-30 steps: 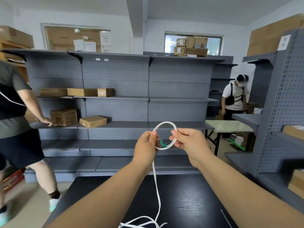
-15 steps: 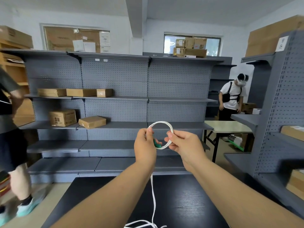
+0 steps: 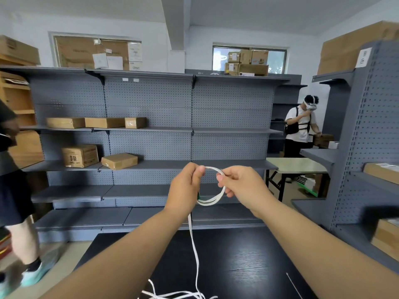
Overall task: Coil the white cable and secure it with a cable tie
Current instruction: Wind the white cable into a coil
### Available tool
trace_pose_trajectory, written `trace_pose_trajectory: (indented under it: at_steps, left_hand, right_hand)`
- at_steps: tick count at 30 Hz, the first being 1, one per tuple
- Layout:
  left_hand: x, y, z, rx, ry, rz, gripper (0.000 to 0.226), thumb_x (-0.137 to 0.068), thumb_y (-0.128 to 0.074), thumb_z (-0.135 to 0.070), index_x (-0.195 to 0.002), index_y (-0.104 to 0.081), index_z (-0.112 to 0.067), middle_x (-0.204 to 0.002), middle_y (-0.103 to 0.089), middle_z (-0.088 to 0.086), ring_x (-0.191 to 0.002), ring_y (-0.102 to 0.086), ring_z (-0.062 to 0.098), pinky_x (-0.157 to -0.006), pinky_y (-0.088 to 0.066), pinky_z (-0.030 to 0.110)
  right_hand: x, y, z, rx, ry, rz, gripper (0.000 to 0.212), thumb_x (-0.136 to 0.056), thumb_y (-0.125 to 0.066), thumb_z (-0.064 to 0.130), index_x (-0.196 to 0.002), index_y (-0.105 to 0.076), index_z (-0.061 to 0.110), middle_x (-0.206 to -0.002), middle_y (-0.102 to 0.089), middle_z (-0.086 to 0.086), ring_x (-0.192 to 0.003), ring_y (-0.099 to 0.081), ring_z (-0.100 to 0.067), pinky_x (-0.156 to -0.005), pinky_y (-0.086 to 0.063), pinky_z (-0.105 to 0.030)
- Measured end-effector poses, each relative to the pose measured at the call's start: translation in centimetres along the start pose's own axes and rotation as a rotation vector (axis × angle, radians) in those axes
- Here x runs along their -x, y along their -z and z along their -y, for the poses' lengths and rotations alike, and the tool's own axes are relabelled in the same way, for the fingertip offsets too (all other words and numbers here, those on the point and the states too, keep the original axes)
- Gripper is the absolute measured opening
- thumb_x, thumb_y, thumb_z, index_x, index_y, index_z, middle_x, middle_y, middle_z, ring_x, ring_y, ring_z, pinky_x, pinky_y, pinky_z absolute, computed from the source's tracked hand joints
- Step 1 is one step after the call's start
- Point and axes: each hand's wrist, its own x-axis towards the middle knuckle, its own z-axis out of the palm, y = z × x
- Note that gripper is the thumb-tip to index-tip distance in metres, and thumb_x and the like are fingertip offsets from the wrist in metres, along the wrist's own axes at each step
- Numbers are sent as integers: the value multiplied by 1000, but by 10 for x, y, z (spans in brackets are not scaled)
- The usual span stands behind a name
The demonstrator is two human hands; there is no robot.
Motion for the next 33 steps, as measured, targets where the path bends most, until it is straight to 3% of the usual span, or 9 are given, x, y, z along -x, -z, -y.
trace_pose_trajectory:
  at_steps: [2,5,10,14,18,20,24,28,33]
  left_hand:
    - [-2,2,-2,110,56,22,40,-98,-35,-37,-84,-55,-5,-56,-46,-1,-55,-44,16,-59,-38,31]
    - [-4,6,-6,221,105,37,42,-99,-34,-36,-78,-54,-5,-55,-45,-2,-47,-42,8,-52,-38,24]
    - [-7,11,-7,-23,-7,-63,37,-98,-39,-33,-73,-51,-9,-52,-44,-1,-49,-40,14,-50,-34,23]
    - [-7,15,-7,-150,-64,-52,31,-98,-41,-32,-78,-49,-9,-53,-44,1,-52,-39,19,-52,-31,30]
    - [-6,16,-10,-227,-105,-10,26,-97,-41,-34,-84,-46,-13,-55,-46,0,-53,-41,17,-51,-32,29]
    - [-7,16,-10,-144,-43,-3,30,-98,-40,-33,-83,-49,-9,-60,-51,3,-53,-46,17,-49,-35,26]
    - [-7,13,-9,259,246,-21,42,-99,-34,-36,-77,-55,-8,-58,-53,8,-37,-49,4,-39,-39,16]
    - [-7,13,-4,614,463,52,55,-98,-31,-45,-76,-62,-5,-56,-64,6,-51,-58,17,-56,-46,26]
    - [-3,12,4,525,469,252,40,-94,-45,-41,-88,-65,-7,-67,-69,3,-63,-60,16,-72,-49,28]
  right_hand:
    - [1,-2,-4,-32,-27,-58,13,-90,-58,11,-79,-65,13,-68,-64,-2,-54,-51,-13,-56,-47,-21]
    - [4,-8,-10,-141,-86,-132,19,-90,-58,10,-73,-64,15,-66,-64,-3,-51,-51,-11,-60,-49,-25]
    - [10,-18,-13,-320,-152,-108,13,-91,-57,8,-79,-63,12,-70,-65,-6,-57,-56,-12,-59,-53,-21]
    - [8,-11,-6,-3,-115,49,10,-91,-55,13,-83,-60,12,-75,-68,-5,-53,-55,-11,-51,-47,-18]
    - [4,-9,1,278,0,79,13,-92,-53,24,-81,-58,19,-70,-66,1,-48,-53,-9,-48,-45,-17]
    - [3,-9,2,253,-9,56,18,-92,-53,23,-76,-59,19,-65,-65,1,-46,-53,-10,-51,-47,-20]
    - [1,-7,-2,89,-113,12,18,-90,-58,18,-73,-63,14,-58,-64,-2,-46,-54,-12,-52,-46,-23]
    - [-2,-3,-4,22,-155,-40,17,-89,-60,17,-73,-65,14,-58,-64,-4,-46,-53,-15,-55,-48,-27]
    - [-4,-1,-6,23,-115,-124,13,-90,-60,19,-79,-66,15,-60,-64,-2,-41,-51,-11,-56,-47,-26]
